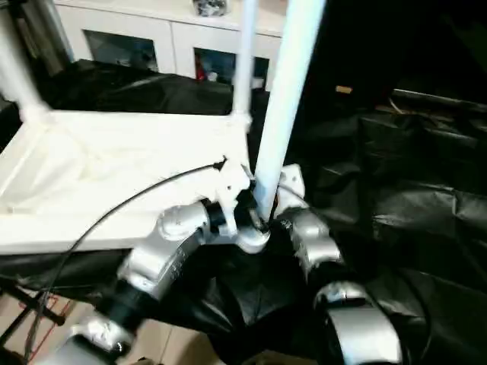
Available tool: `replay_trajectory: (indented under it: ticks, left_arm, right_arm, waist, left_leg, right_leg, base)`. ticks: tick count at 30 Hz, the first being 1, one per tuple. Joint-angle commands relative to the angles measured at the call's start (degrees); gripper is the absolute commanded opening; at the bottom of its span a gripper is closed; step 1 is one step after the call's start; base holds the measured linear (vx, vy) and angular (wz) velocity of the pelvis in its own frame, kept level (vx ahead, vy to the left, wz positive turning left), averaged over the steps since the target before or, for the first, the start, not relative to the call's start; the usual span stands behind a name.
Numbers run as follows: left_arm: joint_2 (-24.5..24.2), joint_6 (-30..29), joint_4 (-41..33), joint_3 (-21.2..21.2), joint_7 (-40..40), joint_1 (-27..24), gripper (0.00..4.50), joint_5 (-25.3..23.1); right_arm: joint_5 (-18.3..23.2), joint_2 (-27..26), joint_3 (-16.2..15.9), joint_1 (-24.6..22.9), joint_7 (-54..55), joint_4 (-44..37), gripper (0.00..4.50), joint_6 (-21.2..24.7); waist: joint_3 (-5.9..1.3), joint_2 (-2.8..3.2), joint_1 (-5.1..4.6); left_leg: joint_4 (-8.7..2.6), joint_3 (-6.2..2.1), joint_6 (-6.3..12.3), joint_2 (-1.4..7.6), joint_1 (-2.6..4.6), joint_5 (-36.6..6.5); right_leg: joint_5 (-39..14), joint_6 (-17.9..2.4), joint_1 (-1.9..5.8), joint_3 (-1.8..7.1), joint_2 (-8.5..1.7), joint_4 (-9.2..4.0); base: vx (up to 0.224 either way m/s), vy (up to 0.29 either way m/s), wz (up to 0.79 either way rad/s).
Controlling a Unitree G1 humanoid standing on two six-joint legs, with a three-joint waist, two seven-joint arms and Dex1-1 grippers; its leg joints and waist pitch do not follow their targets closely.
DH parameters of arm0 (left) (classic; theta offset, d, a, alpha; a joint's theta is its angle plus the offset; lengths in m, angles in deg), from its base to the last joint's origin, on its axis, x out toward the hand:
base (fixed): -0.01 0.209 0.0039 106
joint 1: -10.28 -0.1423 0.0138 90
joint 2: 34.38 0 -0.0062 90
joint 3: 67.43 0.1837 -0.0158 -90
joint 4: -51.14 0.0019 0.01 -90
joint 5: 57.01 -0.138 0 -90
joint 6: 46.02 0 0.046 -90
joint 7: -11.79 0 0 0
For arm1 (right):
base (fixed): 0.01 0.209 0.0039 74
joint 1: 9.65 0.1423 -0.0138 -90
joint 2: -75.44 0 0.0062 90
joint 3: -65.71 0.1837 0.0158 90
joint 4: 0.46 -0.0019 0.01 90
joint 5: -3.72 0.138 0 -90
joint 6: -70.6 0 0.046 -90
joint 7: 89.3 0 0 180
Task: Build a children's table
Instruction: Rotate table base
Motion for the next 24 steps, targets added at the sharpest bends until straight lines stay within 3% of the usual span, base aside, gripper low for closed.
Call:
replay_trajectory:
  ticks: [1, 3, 5, 7, 8, 10, 12, 16, 18, 21, 22, 24]
  left_arm:
    - [-2.08, 0.35, 1.05, -1.47, -1.49, 0.64, 4.45, -0.24]
    - [-3.51, 0.33, 0.89, -1.71, -4.60, 0.41, 4.45, 0.79]
    - [-7.71, -2.21, 0.52, -2.09, -12.72, -0.07, 4.45, 3.59]
    - [-10.10, -2.70, 1.13, -1.97, -15.66, -0.13, 4.45, 3.84]
    - [-11.53, -2.47, 1.45, -1.67, -17.53, -0.19, 4.45, 3.73]
    - [-13.69, -2.95, 2.13, -1.40, -20.70, -0.12, 4.45, 4.14]
    - [-16.21, -2.95, 4.46, -0.47, -23.46, 0.72, 4.09, 3.26]
    - [-17.53, -2.54, 6.31, 0.32, -25.93, 1.35, 3.95, 2.19]
    - [-17.96, -2.31, 9.99, 0.98, -28.13, 3.20, 3.68, 1.35]
    - [-17.60, -1.29, 13.13, 1.26, -28.54, 4.87, 3.48, 0.59]
    - [-17.50, -1.13, 13.76, 1.39, -28.88, 5.24, 3.32, 0.52]
    - [-16.99, 0.14, 15.75, 1.54, -29.43, 6.23, 3.23, 0.08]
  right_arm:
    - [0.36, 1.73, 1.60, 0.50, -0.03, 0.66, 3.26, -0.78]
    - [0.55, 2.41, 1.78, 0.39, -0.99, 0.49, 3.26, -0.78]
    - [1.18, 4.70, 1.53, -0.17, -5.81, -0.39, 3.26, -0.59]
    - [0.59, 6.32, 0.21, -0.88, -9.38, -1.37, 3.26, -0.37]
    - [0.33, 7.36, -0.54, -1.45, -11.73, -2.30, 3.26, 0.06]
    - [0.09, 9.26, -2.11, -2.71, -16.45, -4.58, 3.26, 0.37]
    - [0.35, 12.02, -4.14, -5.14, -24.45, -9.51, 3.26, 0.93]
    - [0.69, 14.36, -5.99, -7.38, -30.81, -14.03, 3.26, 1.76]
    - [2.07, 18.68, -8.49, -10.77, -40.15, -21.69, 3.26, 3.50]
    - [3.01, 21.11, -9.22, -12.16, -44.08, -26.19, 3.26, 6.16]
    - [3.37, 21.68, -9.40, -12.52, -45.23, -27.38, 3.26, 6.85]
    - [4.17, 23.19, -9.96, -13.81, -48.39, -30.94, 3.26, 8.81]
  waist:
    - [-4.26, 0.29, 0.48]
    - [-4.27, 0.23, 0.50]
    - [-4.32, 0.28, 0.56]
    - [-4.23, 0.36, 0.63]
    - [-4.13, 0.72, 0.67]
    - [-4.13, 0.66, 0.85]
    - [-4.15, 0.84, 1.24]
    - [-4.00, 0.77, 1.76]
    - [-4.00, 0.94, 2.14]
    - [-3.82, 0.62, 2.76]
    - [-3.88, 0.91, 2.86]
    - [-3.85, 0.72, 2.81]
  left_leg:
    - [-3.55, 0.05, 1.49, 0.90, 0.58, -12.65]
    - [-3.50, 0.17, 1.79, 0.78, 0.39, -11.71]
    - [-3.40, 0.26, 2.04, 0.70, 0.42, -11.69]
    - [-3.37, 0.29, 2.36, 0.74, 0.51, -12.22]
    - [-3.42, 0.27, 2.24, 0.79, 0.57, -12.40]
    - [-3.44, 0.30, 2.23, 0.78, 0.69, -12.85]
    - [-3.38, 0.33, 2.44, 0.91, 0.70, -12.72]
    - [-3.41, 0.41, 2.76, 1.03, 0.59, -12.55]
    - [-3.36, 0.39, 2.63, 1.14, 0.68, -12.95]
    - [-3.47, 0.38, 3.11, 0.99, 0.68, -13.61]
    - [-3.50, 0.23, 2.89, 1.14, 0.63, -13.45]
    - [-3.49, 0.27, 2.88, 1.03, 0.58, -13.60]
  right_leg:
    - [-6.69, -13.52, 3.24, 1.88, -2.84, -3.71]
    - [-5.12, -14.00, 3.29, 1.87, -2.71, -3.50]
    - [-5.07, -14.55, 3.29, 1.89, -2.82, -3.45]
    - [-5.46, -15.10, 3.19, 1.85, -2.73, -3.47]
    - [-5.57, -15.18, 3.10, 1.87, -2.72, -3.48]
    - [-5.30, -15.46, 3.14, 1.83, -2.58, -3.52]
    - [-4.51, -15.51, 3.31, 1.86, -2.59, -3.37]
    - [-5.61, -15.46, 3.33, 1.83, -2.70, -3.42]
    - [-6.71, -15.18, 3.29, 1.88, -2.80, -3.47]
    - [-8.15, -14.25, 3.32, 1.91, -2.63, -3.88]
    - [-8.49, -14.36, 3.30, 1.92, -2.94, -3.76]
    - [-8.88, -14.40, 3.33, 1.89, -2.80, -4.01]
  base:
    - [0.000, 0.000, 0.00]
    - [0.000, 0.000, 0.00]
    - [0.000, 0.000, 0.00]
    - [0.000, 0.000, 0.00]
    - [0.000, 0.000, 0.00]
    - [0.000, 0.000, 0.00]
    - [0.000, 0.000, 0.00]
    - [0.000, 0.000, 0.00]
    - [0.000, 0.000, 0.00]
    - [0.000, 0.000, 0.00]
    - [0.000, 0.000, 0.00]
    - [0.000, 0.000, 0.00]
